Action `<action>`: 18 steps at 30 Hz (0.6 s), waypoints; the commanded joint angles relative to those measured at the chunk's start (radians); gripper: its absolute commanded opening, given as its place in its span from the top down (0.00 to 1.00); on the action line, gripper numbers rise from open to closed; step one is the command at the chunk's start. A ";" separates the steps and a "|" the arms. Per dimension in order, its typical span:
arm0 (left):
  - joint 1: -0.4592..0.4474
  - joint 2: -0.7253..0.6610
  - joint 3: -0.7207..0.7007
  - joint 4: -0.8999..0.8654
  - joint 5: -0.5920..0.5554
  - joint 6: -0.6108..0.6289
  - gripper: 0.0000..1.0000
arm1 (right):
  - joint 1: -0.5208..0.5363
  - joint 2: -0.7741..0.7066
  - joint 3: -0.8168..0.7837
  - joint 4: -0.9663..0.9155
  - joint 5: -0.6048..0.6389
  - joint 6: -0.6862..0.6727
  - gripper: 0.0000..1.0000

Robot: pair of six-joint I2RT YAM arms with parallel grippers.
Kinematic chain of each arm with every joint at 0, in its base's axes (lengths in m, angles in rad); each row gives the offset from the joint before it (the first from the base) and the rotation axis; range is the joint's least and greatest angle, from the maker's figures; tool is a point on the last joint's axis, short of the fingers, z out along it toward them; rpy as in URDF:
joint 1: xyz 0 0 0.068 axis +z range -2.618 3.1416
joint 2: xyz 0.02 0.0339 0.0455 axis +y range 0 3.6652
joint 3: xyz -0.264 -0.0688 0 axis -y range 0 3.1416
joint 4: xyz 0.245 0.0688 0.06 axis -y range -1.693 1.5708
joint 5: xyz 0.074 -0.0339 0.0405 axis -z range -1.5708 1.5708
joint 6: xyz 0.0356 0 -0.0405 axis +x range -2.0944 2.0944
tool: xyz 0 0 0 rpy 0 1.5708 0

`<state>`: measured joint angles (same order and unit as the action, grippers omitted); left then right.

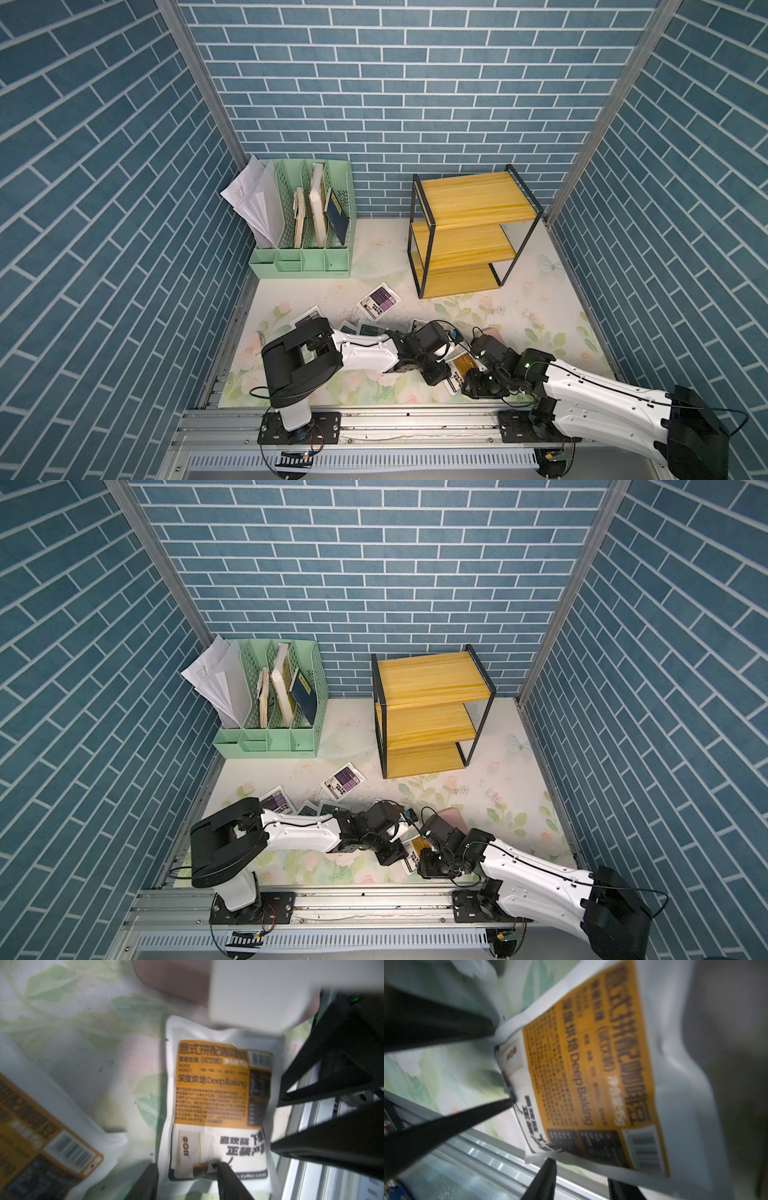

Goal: Place the bagged coffee beans on the shelf by color
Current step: Pick up the coffee beans at the center of the board.

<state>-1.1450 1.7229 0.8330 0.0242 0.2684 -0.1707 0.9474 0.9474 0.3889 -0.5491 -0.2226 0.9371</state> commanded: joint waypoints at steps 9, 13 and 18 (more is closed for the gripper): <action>-0.007 -0.097 -0.147 0.071 0.033 -0.096 0.49 | -0.276 0.115 -0.038 0.404 -0.114 0.004 0.50; -0.007 -0.121 -0.156 0.081 -0.009 -0.099 0.44 | -0.357 -0.097 -0.134 0.300 -0.119 0.039 0.42; -0.002 -0.114 -0.167 0.117 -0.009 -0.104 0.44 | -0.459 -0.256 -0.352 0.525 -0.342 0.186 0.46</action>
<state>-1.1458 1.6115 0.6781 0.1226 0.2707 -0.2634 0.5106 0.7204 0.1287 -0.1059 -0.4423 0.9977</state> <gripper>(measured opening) 0.564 0.559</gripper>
